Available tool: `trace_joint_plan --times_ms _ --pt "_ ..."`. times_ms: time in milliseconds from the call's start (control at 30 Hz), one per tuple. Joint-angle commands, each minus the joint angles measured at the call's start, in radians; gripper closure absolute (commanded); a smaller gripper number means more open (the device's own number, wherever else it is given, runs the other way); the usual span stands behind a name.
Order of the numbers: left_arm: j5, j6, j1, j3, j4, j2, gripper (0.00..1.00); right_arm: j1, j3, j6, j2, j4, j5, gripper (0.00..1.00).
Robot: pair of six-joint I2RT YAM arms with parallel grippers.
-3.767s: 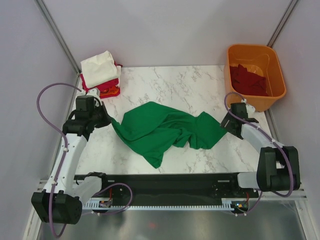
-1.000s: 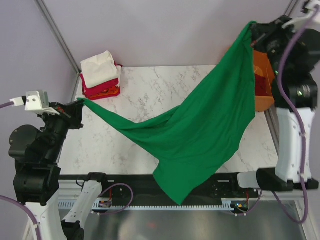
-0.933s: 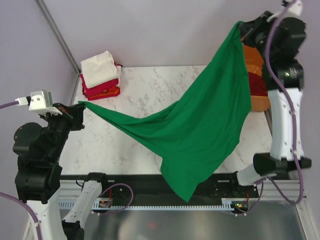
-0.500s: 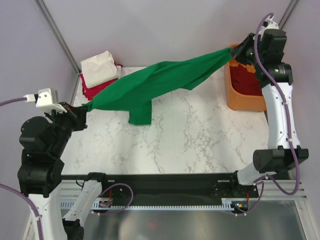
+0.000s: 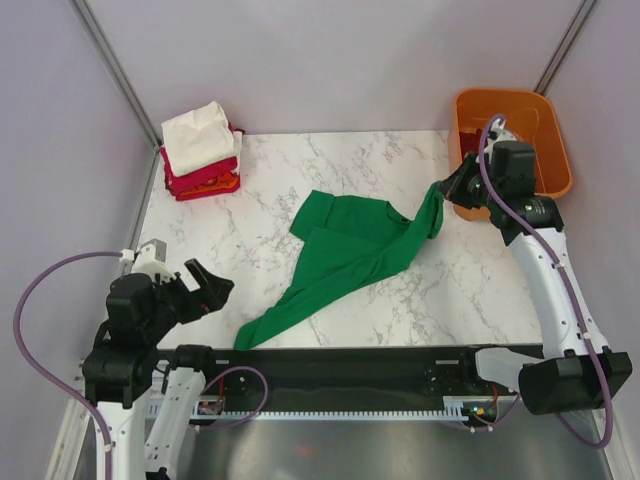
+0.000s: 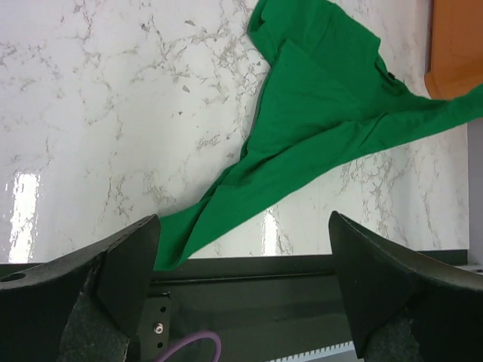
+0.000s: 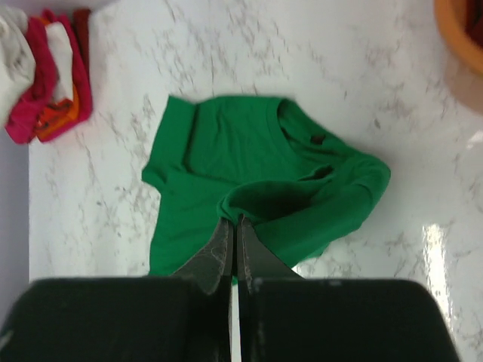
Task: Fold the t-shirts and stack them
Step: Flatten the tshirt out
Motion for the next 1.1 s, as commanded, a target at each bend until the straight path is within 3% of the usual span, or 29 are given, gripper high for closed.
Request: trace_joint_plan --times_ms 0,67,167,267,300,400,467,700,733,767,1067 --pt "-0.037 -0.009 0.005 0.051 0.068 0.041 0.00 0.038 -0.074 0.009 -0.077 0.029 0.021 1.00" --pt "0.025 0.005 0.004 0.024 0.145 0.135 0.01 0.066 -0.146 0.003 -0.109 0.026 0.034 1.00" --pt "0.143 -0.020 0.001 -0.051 0.397 0.240 0.17 0.098 -0.240 0.005 -0.136 0.046 0.034 1.00" --pt "0.092 -0.046 -0.089 -0.050 0.570 0.442 0.25 0.119 -0.291 -0.017 -0.150 0.055 0.043 1.00" --pt "0.048 -0.047 -0.135 -0.029 0.590 0.572 0.25 0.121 -0.300 -0.023 -0.150 0.054 0.049 1.00" --pt "-0.103 -0.017 -0.319 0.100 0.634 0.767 0.23 0.125 -0.311 -0.035 -0.163 0.040 0.073 1.00" --pt "-0.126 -0.004 -0.366 0.193 0.642 0.944 0.22 0.124 -0.306 -0.031 -0.158 0.044 0.069 1.00" --pt "-0.126 -0.004 -0.375 0.427 0.642 1.406 0.22 0.125 -0.308 -0.052 -0.141 0.049 0.054 1.00" --pt "-0.084 0.131 -0.374 0.447 0.769 1.446 0.42 0.125 -0.309 -0.054 -0.141 0.048 0.055 1.00" --pt "-0.069 0.131 -0.374 0.474 0.771 1.514 0.43 0.127 -0.308 -0.055 -0.144 0.046 0.055 1.00" --pt "0.009 0.131 -0.375 0.564 0.798 1.696 0.49 0.133 -0.297 -0.067 -0.135 0.038 0.058 1.00"
